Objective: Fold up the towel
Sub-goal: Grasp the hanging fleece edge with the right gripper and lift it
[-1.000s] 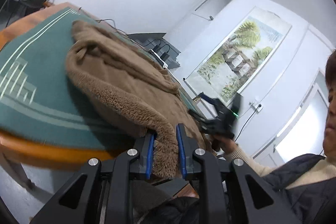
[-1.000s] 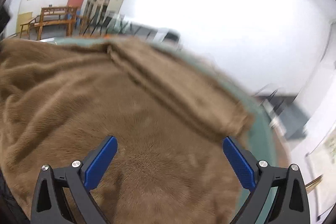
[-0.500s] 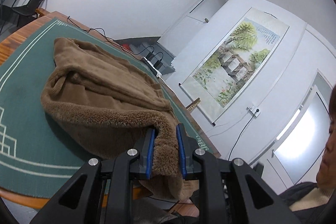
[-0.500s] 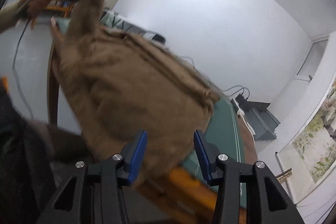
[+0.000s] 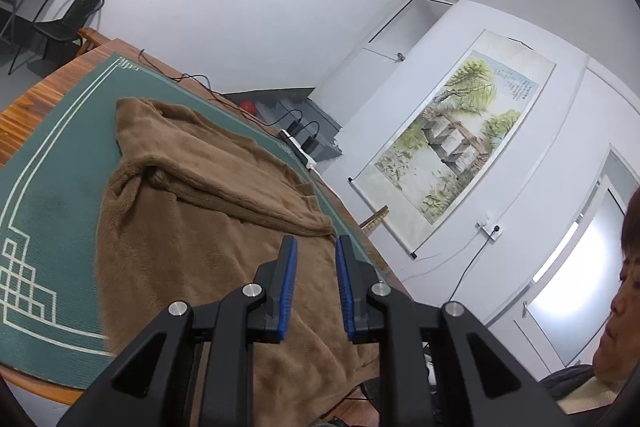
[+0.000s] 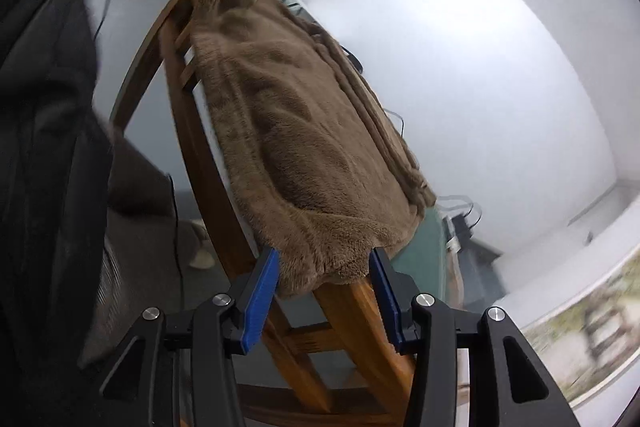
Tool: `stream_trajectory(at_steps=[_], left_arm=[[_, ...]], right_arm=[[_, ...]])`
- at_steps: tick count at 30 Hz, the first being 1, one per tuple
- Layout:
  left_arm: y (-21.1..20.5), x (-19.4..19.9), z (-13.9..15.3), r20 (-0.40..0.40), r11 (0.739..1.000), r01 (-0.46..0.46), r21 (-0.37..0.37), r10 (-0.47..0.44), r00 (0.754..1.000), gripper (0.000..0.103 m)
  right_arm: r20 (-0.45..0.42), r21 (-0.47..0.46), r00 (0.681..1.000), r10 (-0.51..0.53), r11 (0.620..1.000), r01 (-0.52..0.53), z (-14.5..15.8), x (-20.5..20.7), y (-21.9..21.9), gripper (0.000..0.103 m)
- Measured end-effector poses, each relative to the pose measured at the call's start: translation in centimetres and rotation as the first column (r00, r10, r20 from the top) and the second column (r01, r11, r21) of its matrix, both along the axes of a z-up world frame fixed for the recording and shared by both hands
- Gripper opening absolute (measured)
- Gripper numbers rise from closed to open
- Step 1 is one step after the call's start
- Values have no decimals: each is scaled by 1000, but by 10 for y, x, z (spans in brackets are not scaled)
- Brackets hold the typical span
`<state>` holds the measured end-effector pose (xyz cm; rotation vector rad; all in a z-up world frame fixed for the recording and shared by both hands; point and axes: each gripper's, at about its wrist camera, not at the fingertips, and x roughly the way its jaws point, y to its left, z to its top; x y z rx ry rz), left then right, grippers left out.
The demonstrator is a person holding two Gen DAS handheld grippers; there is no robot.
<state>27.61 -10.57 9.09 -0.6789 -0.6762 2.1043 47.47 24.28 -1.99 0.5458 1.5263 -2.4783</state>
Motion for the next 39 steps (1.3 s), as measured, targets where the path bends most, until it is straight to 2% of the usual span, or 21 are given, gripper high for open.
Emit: stream_trajectory(at_steps=[2, 3, 6, 7, 10, 12, 16, 19, 20, 21, 23, 25, 26, 29, 32, 36, 38, 39], left_arm=[[-1, -1, -5, 17, 1000, 1, -10, -1, 1000, 22], [0, 0, -10, 30, 1000, -1, -24, 1, 1000, 22], [-1, 2, -21, 66, 998, -6, -55, 9, 998, 22], [-2, 3, -23, 75, 998, -7, -59, 12, 997, 22], [-6, 5, -29, 98, 998, -24, -49, 29, 995, 22], [-8, 8, -30, 100, 998, -34, -44, 38, 994, 22], [-8, 10, -32, 107, 997, -48, -59, 55, 993, 22], [-9, 9, -34, 124, 996, -58, -72, 67, 990, 22], [-9, 8, -35, 130, 995, -62, -74, 71, 989, 22], [-10, 8, -36, 134, 995, -66, -74, 75, 988, 22], [-12, 6, -39, 146, 995, -74, -74, 84, 986, 22], [-14, 5, -43, 158, 994, -78, -75, 89, 983, 22], [-14, 4, -44, 164, 994, -80, -76, 92, 982, 22], [-15, 3, -47, 174, 993, -84, -86, 98, 980, 22], [-13, 6, -46, 155, 990, -78, -117, 96, 983, 22], [-8, 19, -41, 102, 976, -75, -203, 98, 990, 25], [-7, 28, -39, 76, 968, -76, -239, 97, 992, 43], [-9, 34, -39, 59, 963, -84, -257, 102, 993, 58]], right_arm=[[-34, 52, 999, -3, 999, 5, -7, 4, 5, 84], [-57, 75, 998, -8, 997, 13, -11, 4, 7, 86], [-136, 166, 991, 0, 986, 23, -24, 0, 11, 86], [-166, 229, 986, 31, 973, 8, -34, -2, 11, 86], [-233, 448, 959, 164, 893, -44, -67, -7, 9, 86], [-244, 532, 936, 252, 842, -88, -83, -10, 8, 86], [-279, 525, 911, 302, 843, -119, -81, -23, 2, 86], [-261, 519, 903, 342, 838, -168, -72, -26, -3, 83], [-242, 512, 905, 349, 838, -187, -67, -26, -4, 67], [-221, 503, 910, 351, 840, -202, -62, -26, -6, 58], [-186, 476, 919, 349, 850, -226, -53, -24, -11, 30], [-163, 423, 931, 327, 876, -234, -39, -21, -20, 25], [-157, 367, 940, 304, 901, -231, -22, -24, -25, 23], [-131, 125, 966, 223, 970, -207, 41, -40, -36, 21], [-130, -70, 976, 172, 981, -182, 98, -66, -38, 21], [-119, -190, 985, 124, 971, -145, 134, -116, -37, 21], [-89, -232, 991, 99, 966, -118, 141, -144, -37, 21], [-64, -256, 994, 85, 962, -99, 143, -159, -37, 21]])
